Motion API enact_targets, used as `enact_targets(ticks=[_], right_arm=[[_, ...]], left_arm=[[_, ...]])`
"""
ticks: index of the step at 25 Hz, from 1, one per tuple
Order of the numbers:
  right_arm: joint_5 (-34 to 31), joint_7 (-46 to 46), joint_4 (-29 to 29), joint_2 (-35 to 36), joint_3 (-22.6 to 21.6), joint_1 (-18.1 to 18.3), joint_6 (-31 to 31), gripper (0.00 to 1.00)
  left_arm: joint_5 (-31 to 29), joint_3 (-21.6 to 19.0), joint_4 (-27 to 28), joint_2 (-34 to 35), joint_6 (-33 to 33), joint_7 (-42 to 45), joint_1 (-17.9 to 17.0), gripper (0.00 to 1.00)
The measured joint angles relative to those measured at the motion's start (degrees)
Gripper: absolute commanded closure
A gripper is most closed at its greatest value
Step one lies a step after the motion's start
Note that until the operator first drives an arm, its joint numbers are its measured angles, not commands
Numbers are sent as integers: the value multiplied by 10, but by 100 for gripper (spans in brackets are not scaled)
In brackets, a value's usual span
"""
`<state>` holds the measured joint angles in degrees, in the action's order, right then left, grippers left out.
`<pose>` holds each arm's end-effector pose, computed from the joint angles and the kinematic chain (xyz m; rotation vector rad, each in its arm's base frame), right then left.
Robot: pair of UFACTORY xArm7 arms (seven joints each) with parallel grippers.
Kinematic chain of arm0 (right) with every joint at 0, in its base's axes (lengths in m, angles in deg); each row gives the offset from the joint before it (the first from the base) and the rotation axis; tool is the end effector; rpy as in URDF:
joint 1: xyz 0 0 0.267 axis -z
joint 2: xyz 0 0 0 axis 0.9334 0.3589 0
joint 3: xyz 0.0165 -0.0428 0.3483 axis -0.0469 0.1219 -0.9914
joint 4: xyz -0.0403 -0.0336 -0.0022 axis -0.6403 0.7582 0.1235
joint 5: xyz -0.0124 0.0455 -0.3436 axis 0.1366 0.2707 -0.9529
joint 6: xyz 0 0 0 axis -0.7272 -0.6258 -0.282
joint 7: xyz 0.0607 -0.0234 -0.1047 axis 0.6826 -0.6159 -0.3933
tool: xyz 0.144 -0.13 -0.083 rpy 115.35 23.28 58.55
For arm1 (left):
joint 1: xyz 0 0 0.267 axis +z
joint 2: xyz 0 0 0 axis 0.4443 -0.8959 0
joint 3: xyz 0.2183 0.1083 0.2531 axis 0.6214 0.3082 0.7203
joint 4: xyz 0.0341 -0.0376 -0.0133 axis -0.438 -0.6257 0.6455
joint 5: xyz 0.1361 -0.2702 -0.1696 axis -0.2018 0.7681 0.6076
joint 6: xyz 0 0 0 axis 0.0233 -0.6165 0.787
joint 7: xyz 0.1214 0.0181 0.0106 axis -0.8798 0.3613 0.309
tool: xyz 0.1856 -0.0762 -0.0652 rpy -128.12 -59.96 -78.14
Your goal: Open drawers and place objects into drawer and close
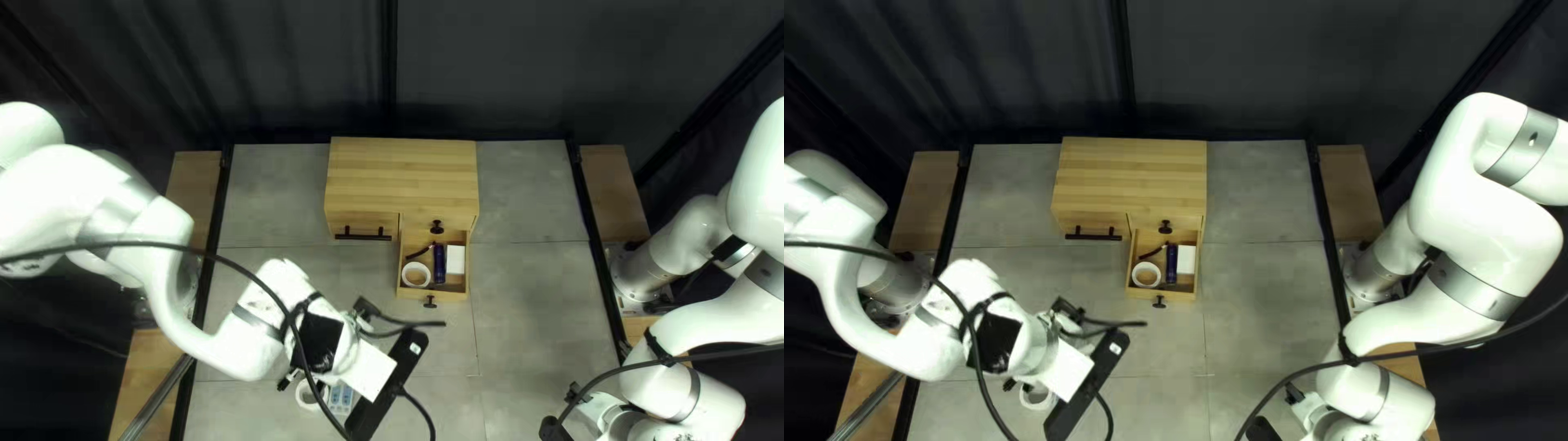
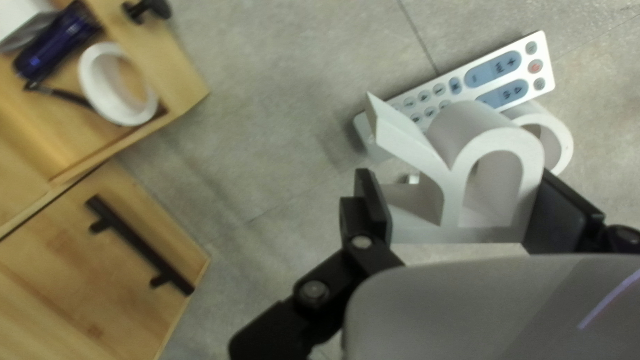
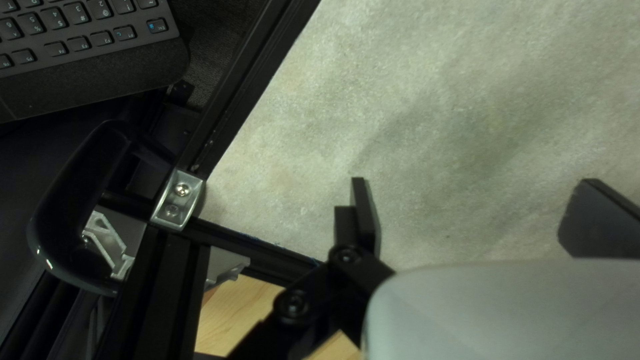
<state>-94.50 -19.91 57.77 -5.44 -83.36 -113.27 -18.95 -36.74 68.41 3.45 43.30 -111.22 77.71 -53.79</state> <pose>0.2190 0.2902 0.1008 2.8095 0.8767 -0.1391 0.4201 -0.1786 0.2054 -2.8696 0.8909 -0.0001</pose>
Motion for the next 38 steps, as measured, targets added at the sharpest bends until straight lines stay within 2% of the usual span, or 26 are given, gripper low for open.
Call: enact_targets(ticks=[11,21,30,38], right_arm=[[0,0,0,0,0,0,0,0],[0,0,0,0,0,0,0,0],[0,0,0,0,0,0,0,0],[0,0,0,0,0,0,0,0]], left_arm=[[1,1,0,1,0,0,1,100],[-38,33,-9,31,20,14,34,100],[-85,62,15,-12,62,37,64,100],[-98,85,36,-64,122,6,91,100]])
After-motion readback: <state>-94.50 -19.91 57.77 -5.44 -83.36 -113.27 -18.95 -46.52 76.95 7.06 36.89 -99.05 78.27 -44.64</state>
